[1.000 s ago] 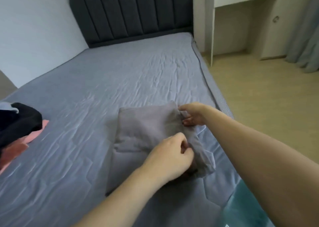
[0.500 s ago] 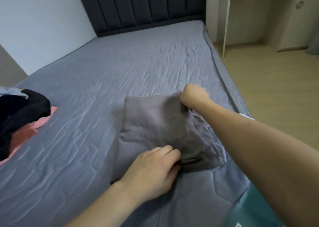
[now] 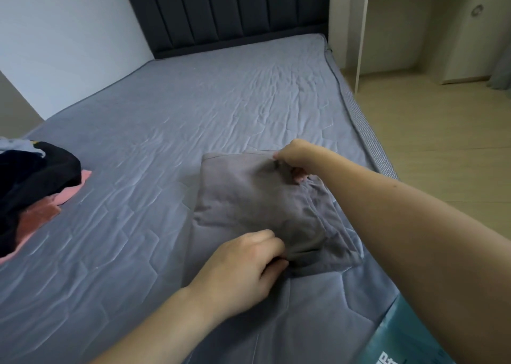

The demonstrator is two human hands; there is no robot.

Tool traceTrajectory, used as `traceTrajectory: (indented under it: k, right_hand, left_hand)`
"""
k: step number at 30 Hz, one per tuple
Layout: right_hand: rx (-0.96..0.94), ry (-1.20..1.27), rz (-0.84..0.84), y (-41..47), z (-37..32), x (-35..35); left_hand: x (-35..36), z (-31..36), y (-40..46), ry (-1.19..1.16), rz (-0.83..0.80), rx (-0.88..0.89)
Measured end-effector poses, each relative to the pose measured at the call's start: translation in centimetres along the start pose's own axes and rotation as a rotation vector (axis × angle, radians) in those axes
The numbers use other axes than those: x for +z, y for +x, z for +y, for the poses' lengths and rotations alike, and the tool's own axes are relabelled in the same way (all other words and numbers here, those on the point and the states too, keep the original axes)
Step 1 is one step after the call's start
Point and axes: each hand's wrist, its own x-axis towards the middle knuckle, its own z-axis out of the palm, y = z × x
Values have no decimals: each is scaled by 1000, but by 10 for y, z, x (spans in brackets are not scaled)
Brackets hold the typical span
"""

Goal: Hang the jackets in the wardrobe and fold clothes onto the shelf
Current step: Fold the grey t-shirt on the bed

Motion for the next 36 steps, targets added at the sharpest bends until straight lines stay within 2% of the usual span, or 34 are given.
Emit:
traceTrajectory:
  k: [4,6,9,10,12,14,17,20,22,26,32,36]
  right_hand:
    - [-58,144,187,6,1,-8]
    - [-83,112,222,-2,5,-20]
    - [-27,257,234,1,29,-24]
    - [10,202,212,-4,38,-22]
    - [113,297,95,-11,50,-19]
    - [131,306,-23,-17,59,-20]
    - [106,309,-21,-17,65,-24]
    - [73,314,58,-16,69,-25]
    - [38,315,85,-16,74,-23]
    - [10,299,103,-14,76,-21]
    - [20,353,108,-14,78,-25]
    - [16,338,125,-9,83,-26]
  left_hand:
    - [-1,12,5,126,84,153]
    - [3,15,9,151,67,188]
    - [13,26,15,261,-1,198]
    - [17,31,17,302,6,192]
    - [24,40,22,308,65,159]
    - [31,45,29,286,164,135]
    - [40,46,33,244,244,187]
    - [42,44,31,222,215,313]
    - [43,47,30,230,214,276]
    - [45,57,35,254,247,95]
    - [52,69,49,276,318,170]
    - [60,71,50,213,314,75]
